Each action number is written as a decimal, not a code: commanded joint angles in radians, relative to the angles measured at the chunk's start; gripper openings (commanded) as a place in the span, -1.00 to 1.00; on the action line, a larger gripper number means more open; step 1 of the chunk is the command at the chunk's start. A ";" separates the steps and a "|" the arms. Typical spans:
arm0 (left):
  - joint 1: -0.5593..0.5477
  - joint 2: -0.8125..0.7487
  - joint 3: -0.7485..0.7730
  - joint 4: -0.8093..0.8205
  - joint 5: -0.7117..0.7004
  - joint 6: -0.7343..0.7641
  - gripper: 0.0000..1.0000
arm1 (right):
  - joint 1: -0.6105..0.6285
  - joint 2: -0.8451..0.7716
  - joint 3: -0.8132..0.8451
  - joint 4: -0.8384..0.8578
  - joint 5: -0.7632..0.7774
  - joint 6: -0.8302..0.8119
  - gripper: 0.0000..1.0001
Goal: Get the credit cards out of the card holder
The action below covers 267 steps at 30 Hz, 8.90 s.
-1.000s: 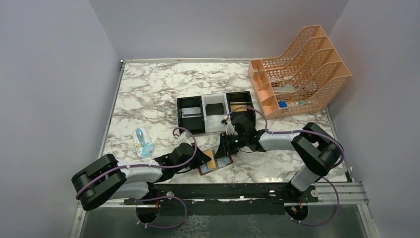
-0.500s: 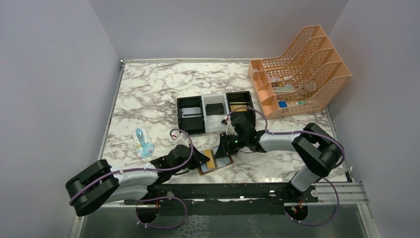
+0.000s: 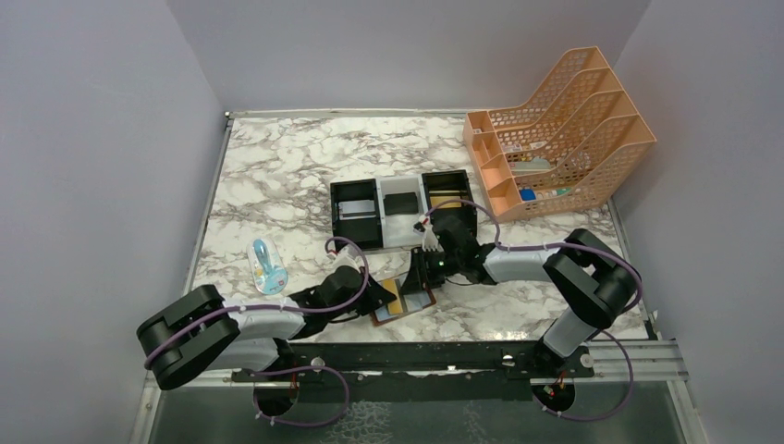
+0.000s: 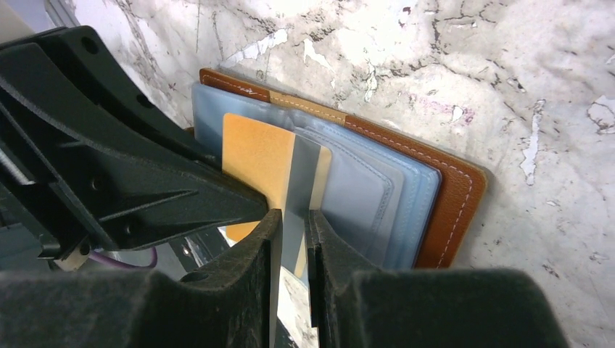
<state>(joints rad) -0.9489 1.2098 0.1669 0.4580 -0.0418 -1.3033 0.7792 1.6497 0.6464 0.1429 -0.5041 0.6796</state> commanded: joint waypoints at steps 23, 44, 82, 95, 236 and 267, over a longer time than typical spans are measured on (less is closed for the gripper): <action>0.034 -0.480 0.125 -0.559 -0.109 0.203 -1.00 | 0.002 -0.297 0.012 -0.273 0.500 -0.098 -0.29; 0.073 -0.305 0.282 -0.550 0.018 0.368 -1.00 | -0.057 -0.273 -0.099 -0.213 0.123 -0.087 0.12; 0.440 -0.414 0.169 0.025 0.632 0.318 -1.00 | -0.313 -0.329 -0.081 0.472 -0.483 0.209 0.63; 0.438 -0.366 0.171 0.096 0.677 0.292 -1.00 | -0.226 -0.243 -0.044 0.556 -0.477 0.282 0.32; 0.409 -0.583 0.539 -1.089 -0.365 0.816 0.98 | -0.192 0.221 0.292 0.168 0.675 -1.530 -0.65; 0.410 -0.554 0.539 -1.085 -0.349 0.815 0.98 | -0.198 0.005 0.252 0.130 0.567 -1.140 -0.21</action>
<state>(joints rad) -0.5388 0.6540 0.7155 -0.6262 -0.3843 -0.5003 0.5831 1.7138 0.9138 0.2333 0.0681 -0.6773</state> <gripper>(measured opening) 0.990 0.394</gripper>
